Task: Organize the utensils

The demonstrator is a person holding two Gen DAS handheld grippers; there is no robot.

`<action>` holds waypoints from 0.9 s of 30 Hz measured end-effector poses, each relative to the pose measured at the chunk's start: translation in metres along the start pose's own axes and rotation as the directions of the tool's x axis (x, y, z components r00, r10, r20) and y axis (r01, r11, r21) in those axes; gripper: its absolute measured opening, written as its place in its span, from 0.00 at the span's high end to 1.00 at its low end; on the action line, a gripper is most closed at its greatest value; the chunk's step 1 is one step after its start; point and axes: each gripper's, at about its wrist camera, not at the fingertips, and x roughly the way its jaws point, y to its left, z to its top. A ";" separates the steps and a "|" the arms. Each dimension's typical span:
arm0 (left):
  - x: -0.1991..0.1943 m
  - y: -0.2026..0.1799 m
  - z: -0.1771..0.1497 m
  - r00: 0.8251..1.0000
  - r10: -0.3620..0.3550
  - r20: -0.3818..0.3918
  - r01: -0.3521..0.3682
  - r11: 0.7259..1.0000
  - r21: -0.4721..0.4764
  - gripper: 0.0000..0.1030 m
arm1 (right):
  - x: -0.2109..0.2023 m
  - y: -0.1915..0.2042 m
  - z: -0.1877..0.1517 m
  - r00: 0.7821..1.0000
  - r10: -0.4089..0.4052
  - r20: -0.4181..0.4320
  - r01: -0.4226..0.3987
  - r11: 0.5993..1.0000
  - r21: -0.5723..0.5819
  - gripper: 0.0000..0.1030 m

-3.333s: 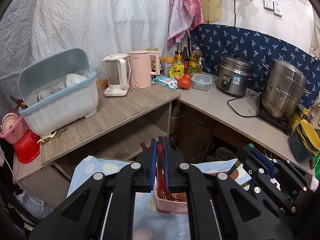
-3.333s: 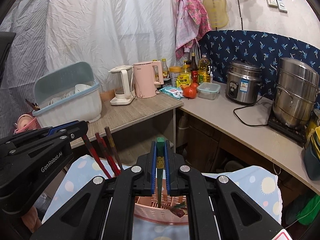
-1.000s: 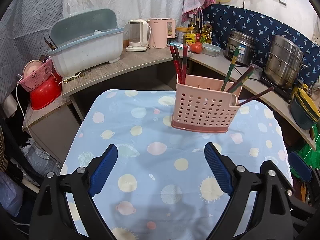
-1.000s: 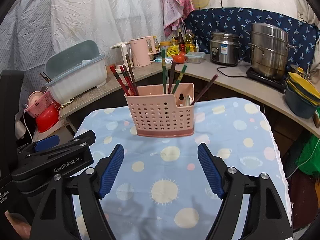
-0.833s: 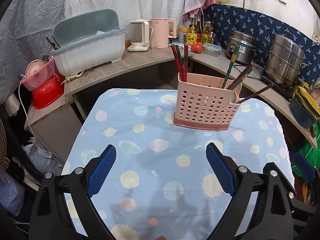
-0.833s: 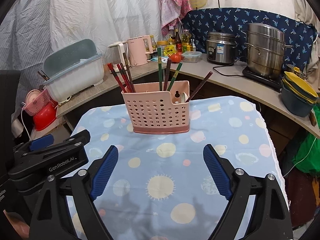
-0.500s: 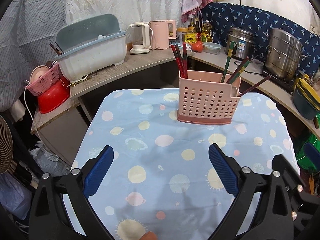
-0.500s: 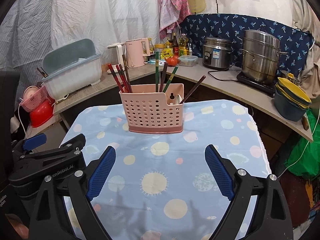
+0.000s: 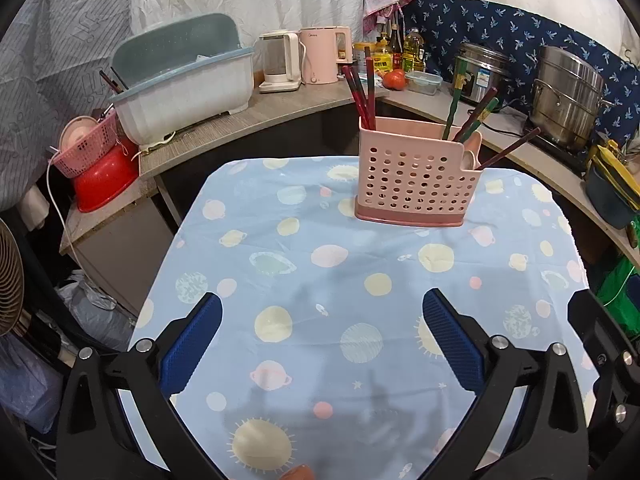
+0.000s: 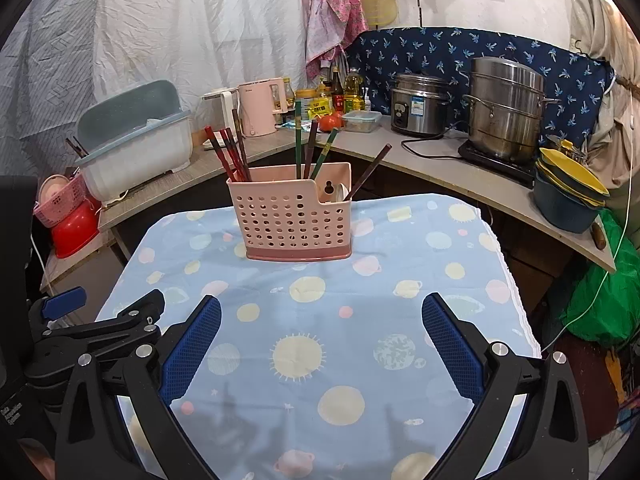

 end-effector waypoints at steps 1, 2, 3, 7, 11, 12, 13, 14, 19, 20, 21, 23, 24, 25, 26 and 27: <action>0.001 0.001 -0.001 1.000 -0.003 -0.004 0.003 1.000 -0.005 0.07 | 0.001 0.001 0.000 1.000 0.000 -0.004 0.000 1.000 0.001 0.05; 0.002 0.002 -0.001 1.000 -0.005 -0.007 0.005 1.000 -0.010 0.07 | 0.001 0.000 -0.001 1.000 0.002 -0.007 -0.002 1.000 0.002 0.05; 0.003 0.003 -0.002 1.000 -0.007 -0.010 0.007 1.000 -0.015 0.07 | 0.002 0.000 -0.002 1.000 0.002 -0.008 -0.002 1.000 0.003 0.05; 0.006 0.004 -0.002 1.000 -0.002 -0.022 0.002 1.000 -0.013 0.07 | 0.004 -0.001 -0.007 1.000 0.000 -0.014 0.000 1.000 0.007 0.05; 0.007 0.007 -0.003 1.000 -0.008 -0.019 0.008 1.000 -0.022 0.07 | 0.006 -0.001 -0.011 1.000 0.002 -0.025 -0.001 1.000 0.014 0.05; 0.007 0.007 -0.003 1.000 -0.006 -0.022 0.005 1.000 -0.026 0.07 | 0.006 0.000 -0.011 1.000 0.002 -0.024 -0.001 1.000 0.013 0.05; 0.007 0.008 -0.004 1.000 -0.006 -0.022 0.006 1.000 -0.028 0.07 | 0.006 -0.001 -0.012 1.000 0.000 -0.025 0.000 1.000 0.014 0.05; 0.008 0.008 -0.004 1.000 -0.004 -0.022 0.003 1.000 -0.027 0.07 | 0.007 0.000 -0.012 1.000 0.000 -0.025 0.001 1.000 0.014 0.05; 0.007 0.009 -0.004 1.000 0.017 -0.017 -0.017 1.000 -0.024 0.07 | 0.008 0.000 -0.014 1.000 -0.006 -0.027 0.006 1.000 0.016 0.05; 0.007 0.009 -0.003 1.000 0.022 -0.015 -0.022 0.999 -0.023 0.07 | 0.008 -0.001 -0.014 1.000 -0.007 -0.027 0.008 1.000 0.018 0.05; 0.007 0.009 -0.003 1.000 0.023 -0.011 -0.023 1.000 -0.020 0.07 | 0.008 -0.001 -0.015 1.000 -0.009 -0.029 0.010 1.000 0.017 0.05; 0.006 0.010 -0.003 1.000 0.030 -0.006 -0.031 0.999 -0.018 0.07 | 0.010 0.000 -0.014 0.999 -0.013 -0.032 0.013 1.000 0.013 0.05; 0.005 0.009 -0.003 1.000 0.031 -0.004 -0.031 0.999 -0.017 0.07 | 0.010 0.001 -0.015 0.999 -0.016 -0.032 0.017 1.000 0.010 0.05; 0.005 0.009 -0.002 0.999 0.034 -0.001 -0.034 0.999 -0.017 0.07 | 0.010 0.002 -0.015 0.999 -0.019 -0.034 0.020 1.000 0.006 0.05; 0.005 0.009 -0.002 0.999 0.036 0.001 -0.036 0.999 -0.015 0.07 | 0.011 0.002 -0.016 0.999 -0.019 -0.035 0.020 1.000 0.004 0.05; 0.005 0.009 -0.002 0.999 0.037 0.001 -0.037 0.999 -0.014 0.07 | 0.011 0.003 -0.016 0.999 -0.019 -0.037 0.020 1.000 0.004 0.05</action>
